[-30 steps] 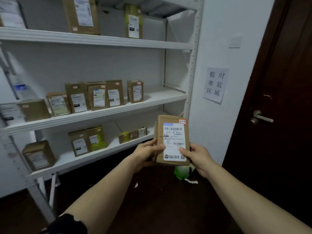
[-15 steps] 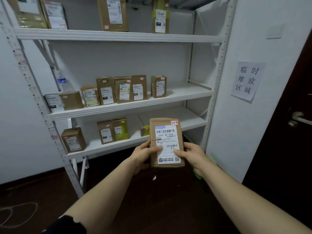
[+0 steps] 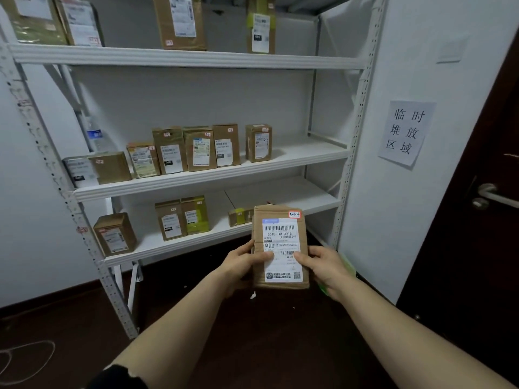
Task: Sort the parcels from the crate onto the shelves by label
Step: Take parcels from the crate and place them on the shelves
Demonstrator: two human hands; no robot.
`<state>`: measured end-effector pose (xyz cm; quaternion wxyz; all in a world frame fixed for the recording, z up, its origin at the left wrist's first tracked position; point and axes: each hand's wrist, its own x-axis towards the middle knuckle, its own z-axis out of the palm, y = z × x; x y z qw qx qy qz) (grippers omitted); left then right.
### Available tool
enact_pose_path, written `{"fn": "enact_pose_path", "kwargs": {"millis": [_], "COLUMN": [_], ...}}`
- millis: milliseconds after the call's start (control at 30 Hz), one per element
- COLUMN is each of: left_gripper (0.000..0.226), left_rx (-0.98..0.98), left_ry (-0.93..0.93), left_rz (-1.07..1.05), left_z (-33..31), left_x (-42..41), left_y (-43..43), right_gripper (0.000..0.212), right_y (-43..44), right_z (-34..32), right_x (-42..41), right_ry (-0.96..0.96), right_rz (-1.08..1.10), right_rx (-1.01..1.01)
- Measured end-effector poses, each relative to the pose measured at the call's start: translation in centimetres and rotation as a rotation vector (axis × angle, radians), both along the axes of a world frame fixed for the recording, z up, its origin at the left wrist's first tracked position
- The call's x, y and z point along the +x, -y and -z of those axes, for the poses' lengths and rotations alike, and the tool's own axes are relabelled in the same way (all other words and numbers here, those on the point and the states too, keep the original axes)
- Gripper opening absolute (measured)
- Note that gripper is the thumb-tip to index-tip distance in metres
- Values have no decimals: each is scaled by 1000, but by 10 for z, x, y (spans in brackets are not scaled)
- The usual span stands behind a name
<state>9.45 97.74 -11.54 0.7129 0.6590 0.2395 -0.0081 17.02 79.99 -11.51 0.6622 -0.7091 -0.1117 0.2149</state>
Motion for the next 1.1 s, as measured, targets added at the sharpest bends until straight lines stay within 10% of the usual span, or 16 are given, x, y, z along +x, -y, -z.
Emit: {"fn": "enact_pose_path", "kwargs": {"millis": [1100], "left_gripper": [78], "left_rx": [41], "left_ry": [-54], "left_rz": [25], "left_z": [2], "left_x": [-6], "left_y": [10], "right_gripper": [5], "right_y": [9], "right_z": [-3], "right_x": [-11], "right_ry": [-17], "right_rz": [53], "right_rx": [-76]}}
